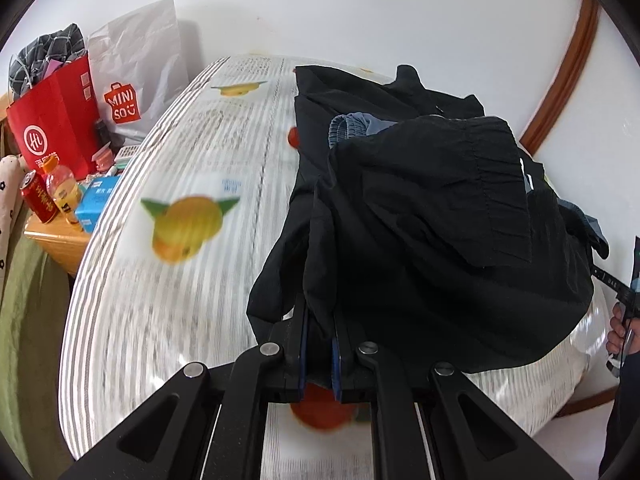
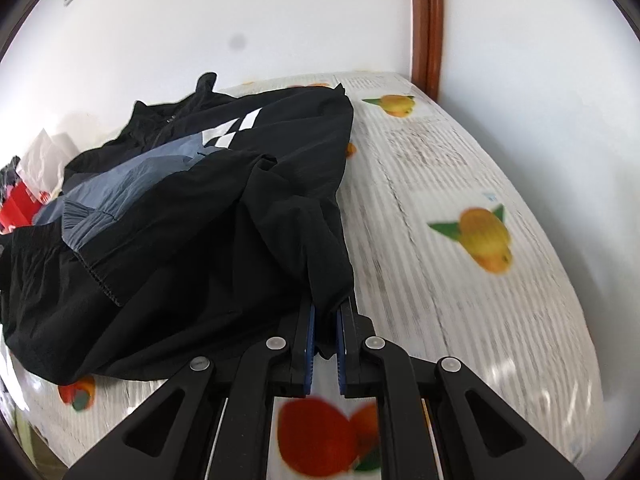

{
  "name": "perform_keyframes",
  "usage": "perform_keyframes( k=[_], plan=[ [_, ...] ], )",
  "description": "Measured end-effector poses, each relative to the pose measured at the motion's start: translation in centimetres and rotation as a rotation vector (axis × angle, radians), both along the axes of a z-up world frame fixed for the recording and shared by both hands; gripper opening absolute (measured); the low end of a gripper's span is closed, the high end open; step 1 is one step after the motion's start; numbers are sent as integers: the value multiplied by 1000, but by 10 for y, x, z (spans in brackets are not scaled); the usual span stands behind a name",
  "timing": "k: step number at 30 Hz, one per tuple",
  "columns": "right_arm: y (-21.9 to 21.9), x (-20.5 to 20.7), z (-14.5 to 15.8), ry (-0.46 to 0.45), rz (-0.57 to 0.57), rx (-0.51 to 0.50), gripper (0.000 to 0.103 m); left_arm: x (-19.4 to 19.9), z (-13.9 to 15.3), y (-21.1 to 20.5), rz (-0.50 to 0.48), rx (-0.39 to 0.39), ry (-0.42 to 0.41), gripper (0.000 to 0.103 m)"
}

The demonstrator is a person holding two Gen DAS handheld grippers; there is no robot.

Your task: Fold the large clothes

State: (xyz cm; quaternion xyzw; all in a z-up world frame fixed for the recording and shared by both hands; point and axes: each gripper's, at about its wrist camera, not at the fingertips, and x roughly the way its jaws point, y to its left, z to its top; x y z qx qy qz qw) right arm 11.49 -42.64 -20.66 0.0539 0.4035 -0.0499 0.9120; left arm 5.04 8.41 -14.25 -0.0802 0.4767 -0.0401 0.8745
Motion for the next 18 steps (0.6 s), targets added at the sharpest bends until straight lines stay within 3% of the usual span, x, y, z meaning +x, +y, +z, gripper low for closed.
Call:
perform_keyframes(
  k=[7, 9, 11, 16, 18],
  plan=[
    [11, -26, 17, 33, -33, -62, 19, -24, 10, 1, -4, 5, -4, 13],
    [16, -31, 31, 7, -16, -76, 31, -30, 19, 0, -6, 16, -26, 16],
    [20, -31, 46, -35, 14, -86, 59, -34, 27, -3, -12, 32, -51, 20],
    [51, -36, 67, -99, 156, -145, 66, -40, 47, -13, -40, 9, -107, 42],
    [62, -32, 63, -85, 201, -156, 66, -40, 49, -19, -53, 16, -119, 43]
  ],
)
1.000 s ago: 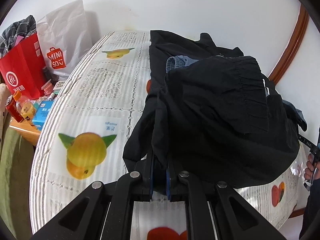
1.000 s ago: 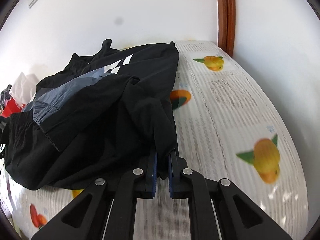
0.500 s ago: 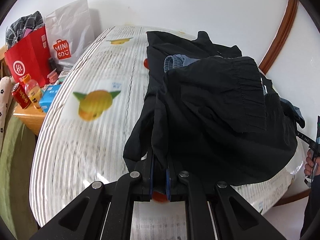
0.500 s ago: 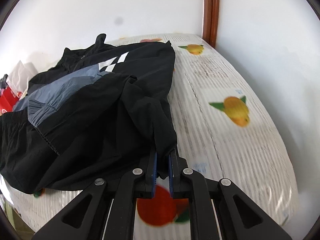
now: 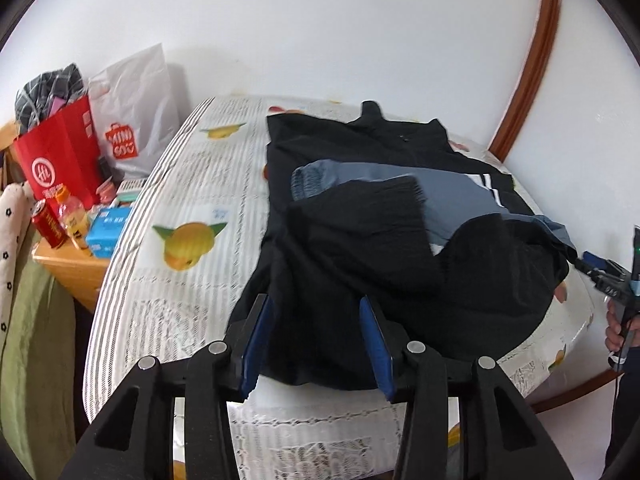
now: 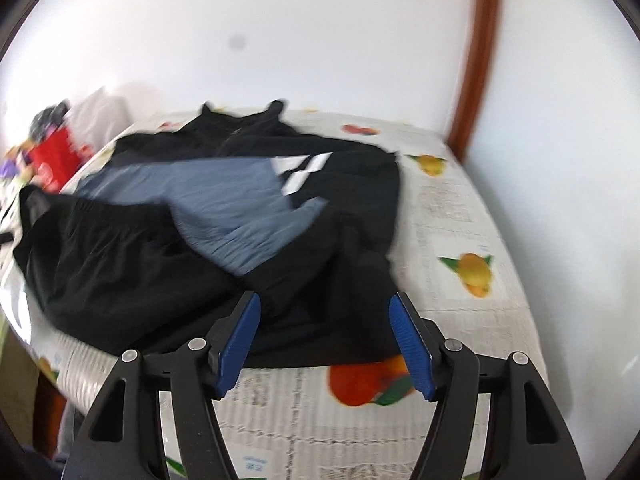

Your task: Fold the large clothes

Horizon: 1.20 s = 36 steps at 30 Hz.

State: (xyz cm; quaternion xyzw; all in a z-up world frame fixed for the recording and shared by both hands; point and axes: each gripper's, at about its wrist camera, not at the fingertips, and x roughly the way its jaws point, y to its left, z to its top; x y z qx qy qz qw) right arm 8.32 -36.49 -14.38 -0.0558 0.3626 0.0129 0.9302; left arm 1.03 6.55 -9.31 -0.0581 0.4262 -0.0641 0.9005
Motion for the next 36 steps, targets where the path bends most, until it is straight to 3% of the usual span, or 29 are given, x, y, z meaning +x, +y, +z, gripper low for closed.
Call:
perform_keyframes(
  k=[5, 10, 17, 27, 36],
  plan=[
    [25, 17, -17, 5, 51, -53, 66, 7, -6, -17, -34, 27, 29, 43],
    [41, 42, -12, -62, 60, -79, 66, 28, -8, -27, -50, 50, 33, 43],
    [37, 100, 4, -90, 9, -24, 66, 69, -7, -30, -41, 39, 23, 45],
    [31, 164, -8, -21, -27, -41, 66, 124, -24, -18, 17, 49, 49, 45],
    [28, 198, -23, 54, 6, 18, 66, 148, -32, -24, -58, 6, 66, 45]
  ],
)
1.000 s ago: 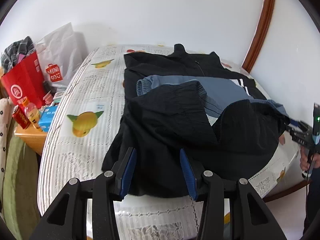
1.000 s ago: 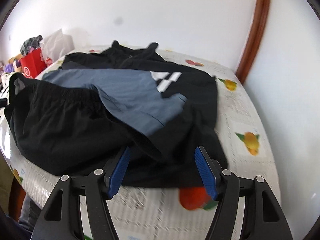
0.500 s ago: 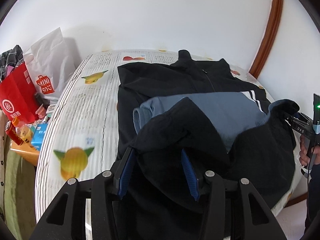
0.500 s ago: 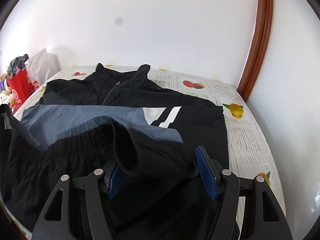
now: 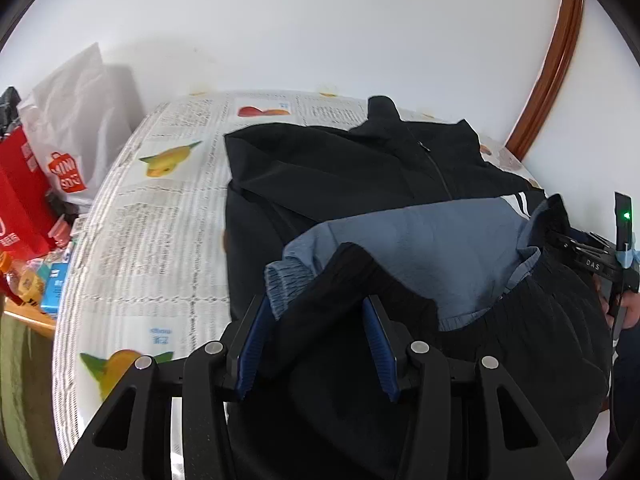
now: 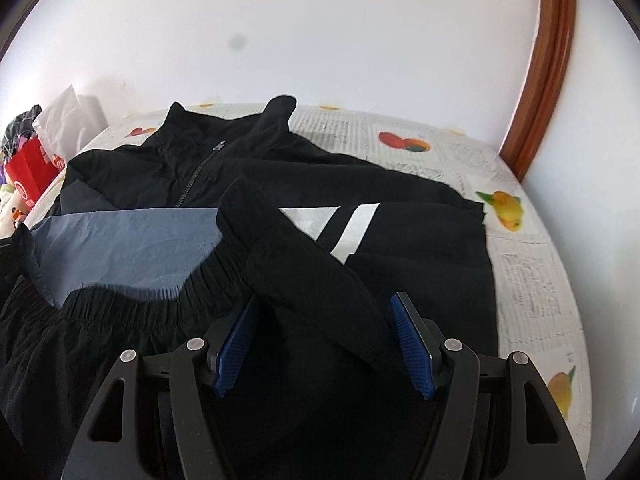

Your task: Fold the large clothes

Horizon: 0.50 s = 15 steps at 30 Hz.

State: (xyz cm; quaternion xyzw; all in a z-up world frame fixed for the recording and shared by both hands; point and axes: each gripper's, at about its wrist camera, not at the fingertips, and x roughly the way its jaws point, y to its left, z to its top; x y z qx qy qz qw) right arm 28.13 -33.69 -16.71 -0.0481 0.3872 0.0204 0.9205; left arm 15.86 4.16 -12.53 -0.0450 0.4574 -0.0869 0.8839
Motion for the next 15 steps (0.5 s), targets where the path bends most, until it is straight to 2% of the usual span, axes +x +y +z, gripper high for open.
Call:
perform_keyframes(
  k=[1, 3, 6, 7, 10, 15],
  plan=[
    [1, 2, -1, 3, 4, 5, 65, 2, -2, -1, -1, -2, 3, 45],
    [3, 4, -2, 3, 14, 12, 52, 3, -4, -4, -1, 6, 8, 44],
    [5, 3, -1, 4, 28, 13, 27, 0, -3, -6, 2, 32, -7, 31],
    [5, 1, 1, -3, 27, 10, 16, -2, -1, -6, 2, 38, -13, 24],
    [-1, -8, 8, -36, 27, 40, 10, -9, 6, -2, 18, 52, -37, 13],
    [-16, -26, 30, -109, -12, 73, 9, -21, 25, 10, 81, 36, -102, 10]
  ],
)
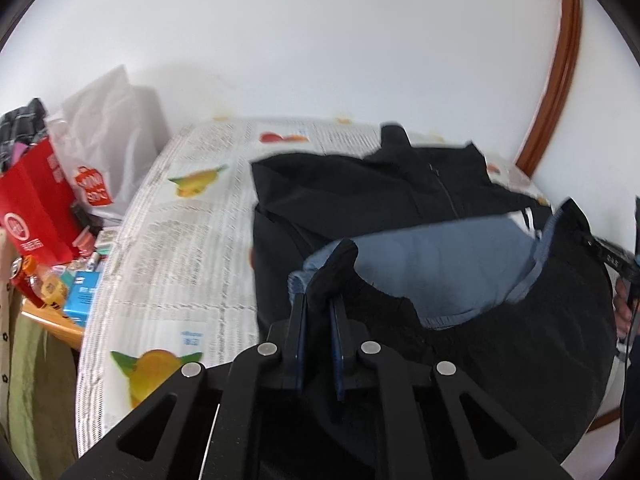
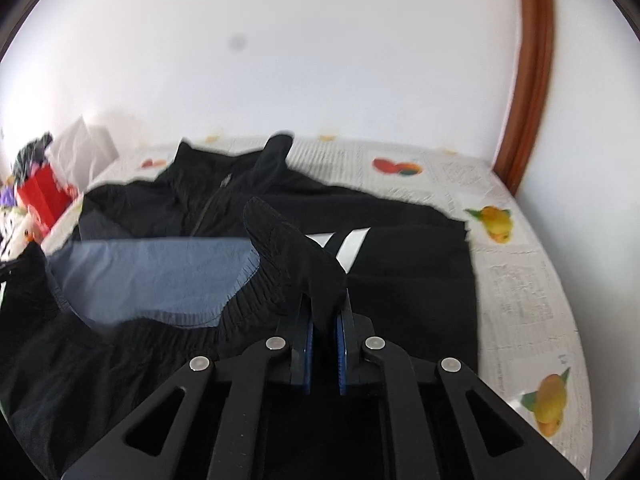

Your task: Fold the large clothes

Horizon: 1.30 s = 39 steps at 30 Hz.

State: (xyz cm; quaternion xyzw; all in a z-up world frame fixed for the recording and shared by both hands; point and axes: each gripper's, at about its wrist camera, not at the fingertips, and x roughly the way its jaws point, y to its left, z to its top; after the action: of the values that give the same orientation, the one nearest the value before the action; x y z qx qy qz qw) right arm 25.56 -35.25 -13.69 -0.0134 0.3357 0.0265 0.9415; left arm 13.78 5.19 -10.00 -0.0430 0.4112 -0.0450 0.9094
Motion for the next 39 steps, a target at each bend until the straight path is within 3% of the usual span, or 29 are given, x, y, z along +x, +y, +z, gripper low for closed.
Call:
perform_keyframes(
  k=[9, 18, 29, 39],
  plan=[
    [-24, -17, 49, -131, -53, 92, 8, 6, 38, 2, 77, -60, -132, 10],
    [-33, 3, 60, -178, -92, 131, 8, 46, 49, -3, 109, -73, -188, 10],
    [-41, 62, 11, -66, -176, 137, 8, 94, 14, -9, 135, -67, -131, 10],
    [-34, 97, -27, 36, -214, 38, 9, 120, -19, -5, 155, -35, -18, 11]
  ],
)
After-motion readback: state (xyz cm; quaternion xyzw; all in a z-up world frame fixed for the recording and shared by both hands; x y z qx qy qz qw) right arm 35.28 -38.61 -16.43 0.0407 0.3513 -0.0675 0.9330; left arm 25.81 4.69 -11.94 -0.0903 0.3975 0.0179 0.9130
